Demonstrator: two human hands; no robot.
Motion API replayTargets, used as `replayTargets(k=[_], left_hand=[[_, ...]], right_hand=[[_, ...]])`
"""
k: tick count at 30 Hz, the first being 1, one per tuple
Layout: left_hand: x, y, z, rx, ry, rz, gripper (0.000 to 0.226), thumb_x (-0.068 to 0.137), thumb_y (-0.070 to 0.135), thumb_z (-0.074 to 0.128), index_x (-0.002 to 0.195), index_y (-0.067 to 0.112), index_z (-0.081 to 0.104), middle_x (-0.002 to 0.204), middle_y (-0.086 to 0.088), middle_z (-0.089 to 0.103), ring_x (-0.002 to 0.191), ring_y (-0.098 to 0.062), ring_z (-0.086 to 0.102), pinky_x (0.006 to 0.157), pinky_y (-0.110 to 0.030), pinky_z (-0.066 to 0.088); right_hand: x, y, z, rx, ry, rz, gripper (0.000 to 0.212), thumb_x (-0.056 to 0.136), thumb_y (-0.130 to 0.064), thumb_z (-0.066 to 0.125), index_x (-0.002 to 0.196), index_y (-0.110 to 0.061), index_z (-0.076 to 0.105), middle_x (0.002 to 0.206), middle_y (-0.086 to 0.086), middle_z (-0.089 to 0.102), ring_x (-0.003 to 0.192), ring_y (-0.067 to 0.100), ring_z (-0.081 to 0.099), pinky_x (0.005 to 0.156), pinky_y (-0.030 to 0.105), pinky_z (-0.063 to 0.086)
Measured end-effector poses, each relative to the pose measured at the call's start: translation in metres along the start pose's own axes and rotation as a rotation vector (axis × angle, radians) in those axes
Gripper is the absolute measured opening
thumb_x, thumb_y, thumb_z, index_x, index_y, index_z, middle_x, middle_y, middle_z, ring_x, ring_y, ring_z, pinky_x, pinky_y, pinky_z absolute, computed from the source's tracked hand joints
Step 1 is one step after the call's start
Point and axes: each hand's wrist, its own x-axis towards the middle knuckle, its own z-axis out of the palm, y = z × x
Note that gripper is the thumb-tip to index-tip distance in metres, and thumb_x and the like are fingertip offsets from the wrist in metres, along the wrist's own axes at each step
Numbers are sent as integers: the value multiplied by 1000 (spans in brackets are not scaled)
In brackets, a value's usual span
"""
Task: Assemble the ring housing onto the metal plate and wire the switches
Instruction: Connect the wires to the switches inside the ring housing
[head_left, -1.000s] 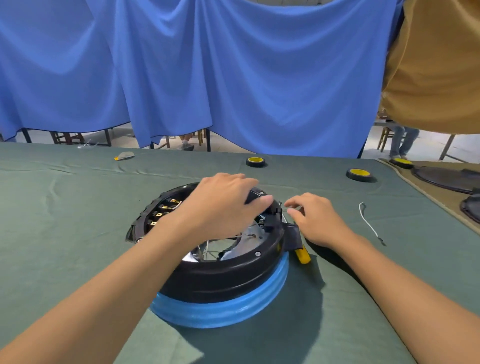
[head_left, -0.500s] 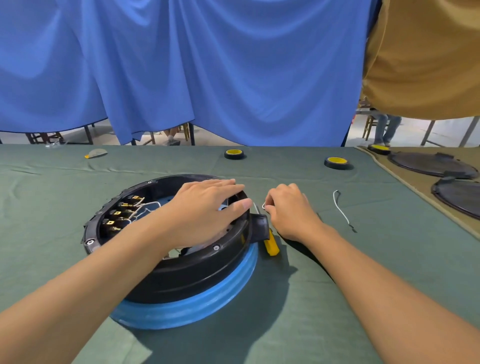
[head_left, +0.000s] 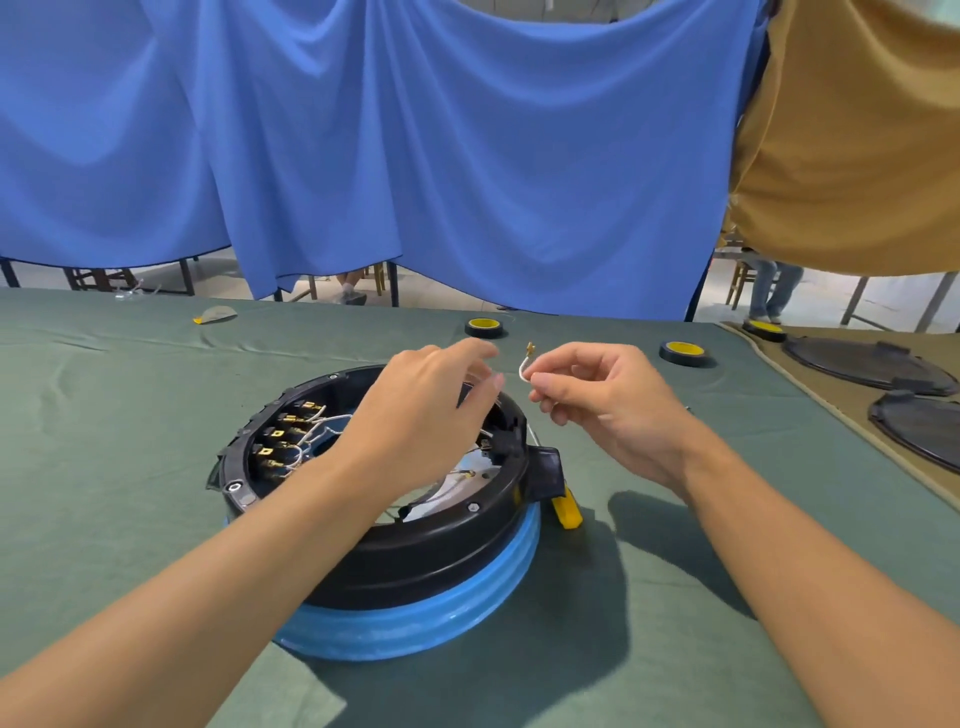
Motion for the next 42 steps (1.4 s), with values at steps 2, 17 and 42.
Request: replayTargets(k=[2,17,42], left_hand=[[-1,2,0,-45,35,26,39,102,30,48,137,16,55,118,1,70,109,-18,63,99,-38,48],[0,2,-2,-131,242,104,17,96,19,61,105,9,71,90,-3,73,78,-20,64,75,-38,54],[-18,-52,-58,-90,433,-5,8,88,17,70,84,17,77,69,17,65,68,8,61,64,-2,39]], right_hand=[[-3,-12,-1,83,-148,-2,9,76,-7,71,84,-6,75,71,7,68,66,15,60,59,22,48],[-3,-16,17,-59,-60,23,13,84,-25,68,89,-16,76,83,3,72,78,13,64,71,28,51],[-2,-30,74,-250,18,1,12,90,-19,68,86,-10,75,67,2,71,51,7,55,48,18,45]])
